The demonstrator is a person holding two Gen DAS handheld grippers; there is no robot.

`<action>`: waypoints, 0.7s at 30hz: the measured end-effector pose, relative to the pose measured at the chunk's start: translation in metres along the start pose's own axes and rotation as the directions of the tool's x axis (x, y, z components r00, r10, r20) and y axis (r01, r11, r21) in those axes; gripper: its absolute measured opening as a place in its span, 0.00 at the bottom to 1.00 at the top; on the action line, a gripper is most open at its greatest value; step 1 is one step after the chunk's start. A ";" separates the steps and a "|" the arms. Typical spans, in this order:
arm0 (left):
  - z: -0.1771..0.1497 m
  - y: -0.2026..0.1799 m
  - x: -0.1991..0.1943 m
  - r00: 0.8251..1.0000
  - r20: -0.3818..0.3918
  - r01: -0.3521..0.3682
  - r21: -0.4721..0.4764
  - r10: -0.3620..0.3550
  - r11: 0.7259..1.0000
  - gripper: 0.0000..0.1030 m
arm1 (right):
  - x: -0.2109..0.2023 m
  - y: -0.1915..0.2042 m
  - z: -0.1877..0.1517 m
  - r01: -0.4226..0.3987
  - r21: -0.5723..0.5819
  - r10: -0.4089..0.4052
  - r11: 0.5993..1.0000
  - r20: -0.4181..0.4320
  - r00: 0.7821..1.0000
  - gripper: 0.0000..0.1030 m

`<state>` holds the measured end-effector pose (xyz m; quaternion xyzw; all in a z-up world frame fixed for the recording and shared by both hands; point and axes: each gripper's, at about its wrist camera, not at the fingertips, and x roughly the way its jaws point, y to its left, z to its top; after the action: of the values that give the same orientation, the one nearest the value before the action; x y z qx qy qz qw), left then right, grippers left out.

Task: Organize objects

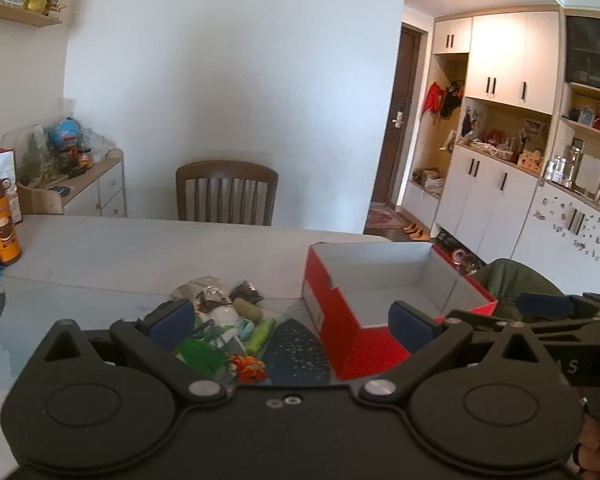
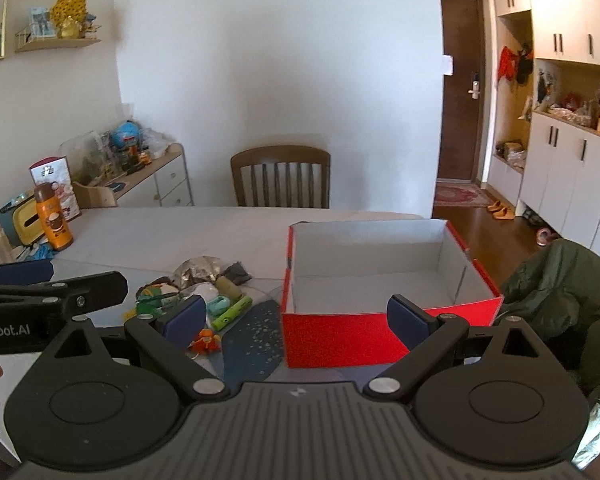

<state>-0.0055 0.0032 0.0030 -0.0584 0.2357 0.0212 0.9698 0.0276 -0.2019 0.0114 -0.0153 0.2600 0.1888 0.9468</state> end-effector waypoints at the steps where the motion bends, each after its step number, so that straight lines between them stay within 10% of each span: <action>1: 0.001 0.004 0.002 1.000 -0.007 -0.001 -0.005 0.001 1.000 1.00 | 0.002 0.000 0.000 -0.006 0.001 0.006 1.000 -0.004 1.000 0.95; 21: 0.007 0.104 0.109 0.988 -0.154 0.010 0.001 -0.010 1.000 0.99 | 0.098 0.060 -0.004 -0.118 -0.117 0.099 0.986 -0.156 0.983 0.95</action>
<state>0.0874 0.1083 -0.0515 -0.0602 0.3096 0.0115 0.9489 0.0816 -0.1128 -0.0372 -0.0751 0.3185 0.2544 0.9101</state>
